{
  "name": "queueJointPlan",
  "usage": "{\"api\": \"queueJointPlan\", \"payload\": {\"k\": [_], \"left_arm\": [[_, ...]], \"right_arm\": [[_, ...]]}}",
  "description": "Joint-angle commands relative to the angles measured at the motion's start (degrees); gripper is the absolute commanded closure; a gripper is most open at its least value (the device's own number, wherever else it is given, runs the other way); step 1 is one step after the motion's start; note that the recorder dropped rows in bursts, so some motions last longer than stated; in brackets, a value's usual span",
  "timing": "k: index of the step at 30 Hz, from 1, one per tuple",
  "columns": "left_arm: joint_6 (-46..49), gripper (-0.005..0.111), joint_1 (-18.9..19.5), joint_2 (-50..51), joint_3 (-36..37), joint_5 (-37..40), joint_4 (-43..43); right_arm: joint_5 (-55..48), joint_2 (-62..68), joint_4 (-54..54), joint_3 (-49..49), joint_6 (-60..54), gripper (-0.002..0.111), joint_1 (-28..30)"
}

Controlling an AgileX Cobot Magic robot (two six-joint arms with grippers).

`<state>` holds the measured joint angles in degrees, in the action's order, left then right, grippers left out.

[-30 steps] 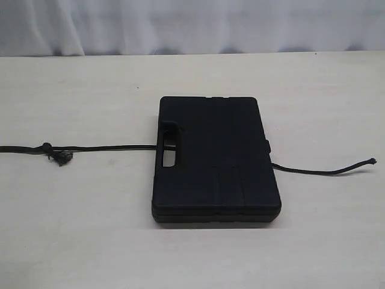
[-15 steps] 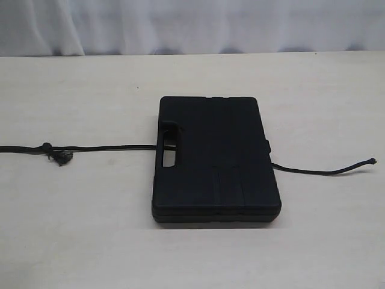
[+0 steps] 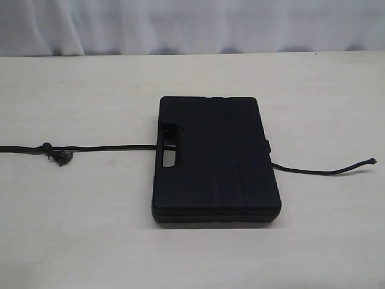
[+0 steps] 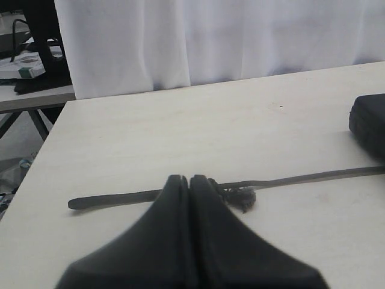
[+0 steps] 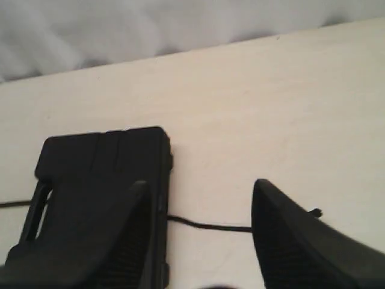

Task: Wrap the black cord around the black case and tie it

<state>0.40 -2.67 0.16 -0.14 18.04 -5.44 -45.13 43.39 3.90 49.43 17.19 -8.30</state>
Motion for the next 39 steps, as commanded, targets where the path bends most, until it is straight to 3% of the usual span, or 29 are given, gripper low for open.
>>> {"api": "queueJointPlan", "payload": {"k": [1,4,7,15,23,33,39], "left_arm": [[-0.09,0.107,-0.01,-0.16,0.14,-0.32,0.06],[-0.09,0.107,-0.01,-0.16,0.14,-0.32,0.06],[-0.09,0.107,-0.01,-0.16,0.14,-0.32,0.06],[-0.09,0.107,-0.01,-0.16,0.14,-0.32,0.06],[-0.09,0.107,-0.01,-0.16,0.14,-0.32,0.06],[-0.09,0.107,-0.01,-0.16,0.14,-0.32,0.06],[-0.09,0.107,-0.01,-0.16,0.14,-0.32,0.06]], "right_arm": [[-1.62,7.04,-14.26,3.33,-11.56,0.06,0.13],[-1.62,12.09,-23.0,3.57,-19.67,0.06,-0.69],[-1.13,16.77,-21.97,3.57,-19.83,0.06,-4.91],[7.6,31.26,-8.99,5.63,-4.27,0.06,-21.33],[7.17,49.04,-5.77,19.77,0.93,0.06,-30.25],[3.93,67.73,-6.02,35.15,4.04,0.059,-33.78],[3.09,73.4,-5.91,38.47,5.16,0.059,-33.78]]}}
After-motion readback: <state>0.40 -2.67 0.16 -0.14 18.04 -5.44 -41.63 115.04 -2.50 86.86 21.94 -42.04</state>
